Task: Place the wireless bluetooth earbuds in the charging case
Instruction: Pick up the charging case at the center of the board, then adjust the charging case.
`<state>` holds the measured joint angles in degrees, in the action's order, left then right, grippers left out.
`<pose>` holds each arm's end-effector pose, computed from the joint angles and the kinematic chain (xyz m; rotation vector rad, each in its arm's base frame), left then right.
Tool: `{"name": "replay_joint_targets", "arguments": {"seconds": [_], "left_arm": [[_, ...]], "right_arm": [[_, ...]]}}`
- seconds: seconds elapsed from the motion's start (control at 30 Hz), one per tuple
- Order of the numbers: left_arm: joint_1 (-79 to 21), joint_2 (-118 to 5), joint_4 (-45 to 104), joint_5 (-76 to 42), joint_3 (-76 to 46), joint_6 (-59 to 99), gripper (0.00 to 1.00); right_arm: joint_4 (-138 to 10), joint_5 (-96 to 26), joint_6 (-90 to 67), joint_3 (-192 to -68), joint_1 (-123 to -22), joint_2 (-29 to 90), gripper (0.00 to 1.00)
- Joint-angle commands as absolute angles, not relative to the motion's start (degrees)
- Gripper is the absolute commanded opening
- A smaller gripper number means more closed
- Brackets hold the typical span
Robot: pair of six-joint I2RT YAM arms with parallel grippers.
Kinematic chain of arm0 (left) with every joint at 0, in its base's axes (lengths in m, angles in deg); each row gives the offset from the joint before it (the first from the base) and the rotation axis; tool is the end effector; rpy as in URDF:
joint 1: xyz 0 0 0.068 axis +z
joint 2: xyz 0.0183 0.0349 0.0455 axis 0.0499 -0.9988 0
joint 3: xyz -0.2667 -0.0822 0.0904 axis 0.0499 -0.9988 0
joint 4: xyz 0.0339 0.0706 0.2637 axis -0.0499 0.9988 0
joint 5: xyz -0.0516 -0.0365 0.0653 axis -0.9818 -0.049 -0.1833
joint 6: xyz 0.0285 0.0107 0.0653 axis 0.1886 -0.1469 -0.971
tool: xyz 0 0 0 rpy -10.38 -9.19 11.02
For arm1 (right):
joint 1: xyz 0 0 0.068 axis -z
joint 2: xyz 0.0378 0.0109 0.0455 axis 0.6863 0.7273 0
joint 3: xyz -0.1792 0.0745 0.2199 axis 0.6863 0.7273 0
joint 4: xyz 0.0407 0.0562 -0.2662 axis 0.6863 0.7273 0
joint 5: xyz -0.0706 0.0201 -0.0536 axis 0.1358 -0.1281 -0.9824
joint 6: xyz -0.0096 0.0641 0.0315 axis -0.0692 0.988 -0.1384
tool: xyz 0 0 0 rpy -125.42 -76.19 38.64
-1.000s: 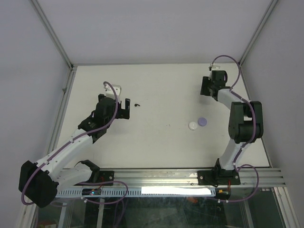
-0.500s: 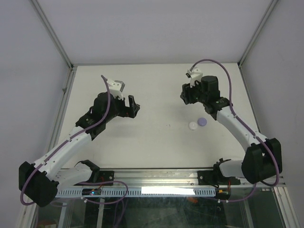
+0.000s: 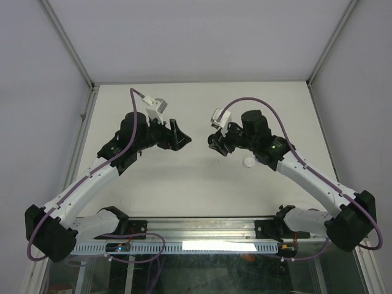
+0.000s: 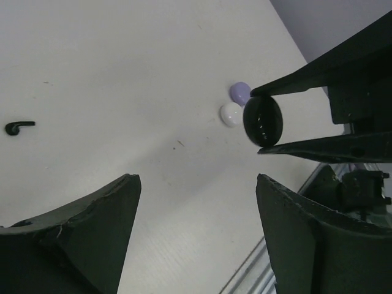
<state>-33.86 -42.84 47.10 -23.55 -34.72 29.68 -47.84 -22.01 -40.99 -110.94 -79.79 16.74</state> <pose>0.2228 -0.1513 0.3303 0.3420 2.0491 -0.8312 0.2221 0.1897 0.3275 -1.1951 1.6687 0.5119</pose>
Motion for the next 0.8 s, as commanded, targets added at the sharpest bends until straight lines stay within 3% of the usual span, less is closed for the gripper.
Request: {"name": "replay_joint_targets", "arguments": {"seconds": [0.0,0.47,0.77], "left_arm": [[-33.17,-45.18,46.03,-33.48,-31.06,33.08,0.76],[-33.15,-53.04,44.89,-51.14,-29.02,37.36,0.53],[-33.17,-54.64,42.07,-55.06,-29.99,39.41,0.45]], "right_arm": [[-49.03,-20.01,-44.67,-112.59,-83.77,15.59,0.38],[-49.75,-23.05,-49.66,-116.39,-91.68,18.14,0.37],[-49.92,-22.65,-50.95,-117.31,-93.51,18.41,0.37]]}}
